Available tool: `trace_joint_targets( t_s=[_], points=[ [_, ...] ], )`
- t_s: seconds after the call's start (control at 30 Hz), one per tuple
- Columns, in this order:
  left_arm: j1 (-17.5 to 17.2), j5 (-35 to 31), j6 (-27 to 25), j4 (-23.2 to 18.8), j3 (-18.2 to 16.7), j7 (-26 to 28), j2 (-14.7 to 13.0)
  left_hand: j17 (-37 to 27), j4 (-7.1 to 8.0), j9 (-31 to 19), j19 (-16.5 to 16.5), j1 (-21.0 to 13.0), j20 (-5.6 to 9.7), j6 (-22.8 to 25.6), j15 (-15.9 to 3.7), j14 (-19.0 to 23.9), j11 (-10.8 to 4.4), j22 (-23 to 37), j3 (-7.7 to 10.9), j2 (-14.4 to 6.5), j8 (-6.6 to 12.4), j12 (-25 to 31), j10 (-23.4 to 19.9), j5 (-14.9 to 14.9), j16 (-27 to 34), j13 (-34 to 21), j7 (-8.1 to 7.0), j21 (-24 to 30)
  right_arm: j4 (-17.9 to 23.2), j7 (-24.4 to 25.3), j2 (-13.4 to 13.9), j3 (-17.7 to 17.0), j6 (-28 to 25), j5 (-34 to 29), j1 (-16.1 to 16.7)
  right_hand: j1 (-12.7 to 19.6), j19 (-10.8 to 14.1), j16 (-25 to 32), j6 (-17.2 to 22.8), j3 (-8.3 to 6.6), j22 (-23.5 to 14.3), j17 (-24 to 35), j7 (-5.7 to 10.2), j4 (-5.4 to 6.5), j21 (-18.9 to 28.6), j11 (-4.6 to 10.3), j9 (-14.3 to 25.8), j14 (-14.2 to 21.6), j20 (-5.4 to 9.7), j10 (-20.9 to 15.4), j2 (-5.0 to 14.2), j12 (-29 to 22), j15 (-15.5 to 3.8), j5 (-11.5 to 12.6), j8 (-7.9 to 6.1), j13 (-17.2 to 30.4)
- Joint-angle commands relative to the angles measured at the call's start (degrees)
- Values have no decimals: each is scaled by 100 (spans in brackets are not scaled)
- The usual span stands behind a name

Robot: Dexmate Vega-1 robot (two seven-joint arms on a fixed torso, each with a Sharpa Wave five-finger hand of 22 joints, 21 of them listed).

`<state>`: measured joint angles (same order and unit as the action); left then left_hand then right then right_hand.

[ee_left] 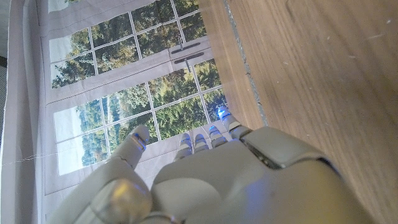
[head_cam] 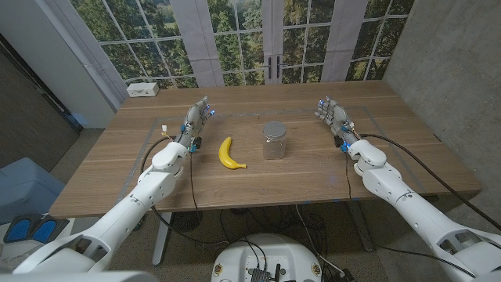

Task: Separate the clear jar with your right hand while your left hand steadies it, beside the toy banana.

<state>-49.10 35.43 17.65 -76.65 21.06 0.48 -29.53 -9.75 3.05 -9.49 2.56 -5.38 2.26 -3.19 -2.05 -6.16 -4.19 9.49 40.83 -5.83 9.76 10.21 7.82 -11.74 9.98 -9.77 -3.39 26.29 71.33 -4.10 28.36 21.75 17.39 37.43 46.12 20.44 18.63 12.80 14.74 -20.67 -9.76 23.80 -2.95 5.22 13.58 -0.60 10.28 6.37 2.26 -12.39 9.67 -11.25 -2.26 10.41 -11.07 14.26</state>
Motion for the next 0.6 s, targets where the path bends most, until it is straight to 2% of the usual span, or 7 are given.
trace_joint_targets(
  t_s=[0.03,0.2,0.4,0.47,0.5,0.57,0.6],
  points=[
    [-227,-303,127,-399,-40,451,-69,-17,-13,-27,12,-10,243,21,-312,-12,-17,14,44,-244,46,60,8,-30,46,-25,-37,16,-525,-382,-124,56,156,26,-304,9,30,28,37,-36,-26,8,14,-5,22,-15,24,41,64,-48,69,-31,-78,24,-16,0],
    [-227,-314,110,-395,-26,480,-42,-17,-20,-26,-3,-2,241,30,-320,0,-19,15,44,-245,49,65,-5,-30,50,-25,-38,5,-602,-443,-146,24,197,87,-302,2,33,31,42,-39,-26,5,12,-14,15,-15,24,44,62,-46,66,-29,-75,23,-16,-9],
    [-168,-456,172,-355,43,461,-41,-4,-82,-26,-30,-5,243,50,-316,45,-34,15,25,-199,55,78,-45,-24,56,-23,-56,-20,-461,-349,-88,-16,213,74,-197,-3,37,33,47,-44,-27,3,11,-24,8,-15,24,44,58,-53,65,-32,-62,23,-16,-18],
    [-137,-537,222,-321,85,416,-56,15,-280,-26,-130,-8,260,102,-346,144,-96,14,-90,14,66,100,-139,18,63,-20,-116,-60,-406,-317,-67,-25,211,68,-156,-5,37,32,49,-47,-27,1,12,-28,5,-14,24,40,56,-60,66,-34,-58,23,-16,-21],
    [-122,-578,253,-300,104,397,-60,14,-414,-27,-191,13,271,160,-378,175,-127,13,-192,197,78,105,-188,50,58,-21,-152,-96,-375,-286,-52,-23,213,45,-134,-5,39,32,49,-47,-27,1,13,-29,5,-15,24,40,53,-60,65,-34,-56,23,-16,-22],
    [-106,-699,279,-293,144,424,-82,9,-584,-29,-255,47,306,260,-408,235,-168,11,-328,440,96,116,-271,79,62,-23,-208,-154,-292,-225,-22,-31,184,33,-83,-6,42,34,52,-49,-27,-1,5,-36,2,-27,24,46,50,-69,62,-38,-46,22,-16,-26],
    [-101,-724,296,-289,156,409,-89,6,-681,-31,-306,64,271,273,-359,290,-201,11,-401,573,91,123,-330,89,72,-24,-231,-185,-255,-202,-6,-33,176,24,-58,-6,42,36,56,-52,-27,-3,-1,-44,-1,-35,25,51,47,-69,59,-37,-42,22,-17,-30]
  ],
)
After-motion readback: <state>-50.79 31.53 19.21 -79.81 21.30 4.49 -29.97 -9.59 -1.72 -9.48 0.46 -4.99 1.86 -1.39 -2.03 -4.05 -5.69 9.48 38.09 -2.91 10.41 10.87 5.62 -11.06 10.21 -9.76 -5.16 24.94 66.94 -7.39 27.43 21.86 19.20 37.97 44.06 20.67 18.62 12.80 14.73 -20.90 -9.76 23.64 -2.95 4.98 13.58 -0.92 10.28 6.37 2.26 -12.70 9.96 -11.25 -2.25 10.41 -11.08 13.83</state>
